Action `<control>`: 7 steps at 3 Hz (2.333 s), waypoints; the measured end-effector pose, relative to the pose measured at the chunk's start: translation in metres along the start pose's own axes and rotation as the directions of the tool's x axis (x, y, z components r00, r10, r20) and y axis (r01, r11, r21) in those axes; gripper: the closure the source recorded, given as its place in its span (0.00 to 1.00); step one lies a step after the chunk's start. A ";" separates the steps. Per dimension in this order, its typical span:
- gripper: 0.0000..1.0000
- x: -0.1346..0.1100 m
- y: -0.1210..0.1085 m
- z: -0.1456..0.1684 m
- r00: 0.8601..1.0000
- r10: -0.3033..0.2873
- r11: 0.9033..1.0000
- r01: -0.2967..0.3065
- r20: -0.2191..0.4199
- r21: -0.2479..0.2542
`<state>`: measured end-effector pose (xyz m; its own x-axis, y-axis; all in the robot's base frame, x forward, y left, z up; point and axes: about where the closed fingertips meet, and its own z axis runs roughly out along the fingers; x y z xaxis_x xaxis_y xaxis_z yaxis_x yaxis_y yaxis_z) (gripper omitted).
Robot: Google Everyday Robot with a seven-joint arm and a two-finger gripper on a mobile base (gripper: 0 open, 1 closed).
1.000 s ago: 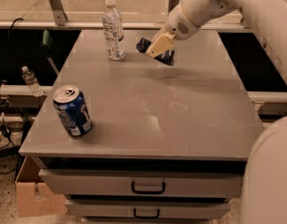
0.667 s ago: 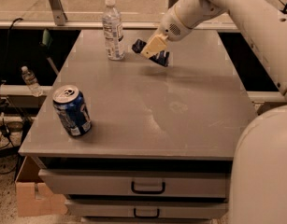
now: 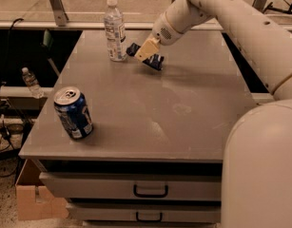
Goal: Move rxbar blueberry near blue plastic bottle
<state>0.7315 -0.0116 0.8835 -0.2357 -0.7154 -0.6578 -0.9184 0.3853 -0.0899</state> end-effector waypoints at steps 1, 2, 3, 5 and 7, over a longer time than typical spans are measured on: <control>1.00 0.000 -0.003 0.019 1.000 0.029 0.999 -0.029 0.000 0.014; 0.83 -0.002 -0.009 0.031 0.999 0.048 0.998 -0.049 0.006 0.028; 0.60 -0.004 -0.015 0.036 0.998 0.056 0.998 -0.056 0.012 0.038; 0.14 -0.015 -0.021 0.034 0.998 0.050 0.998 -0.051 0.038 0.044; 0.00 -0.023 -0.021 0.030 0.997 0.044 0.998 -0.046 0.058 0.042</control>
Offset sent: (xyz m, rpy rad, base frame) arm 0.0307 0.0172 -0.0232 0.0240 -0.0064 -0.0905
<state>0.7658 0.0144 0.8778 -0.2571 -0.6628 -0.7032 -0.8923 0.4423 -0.0906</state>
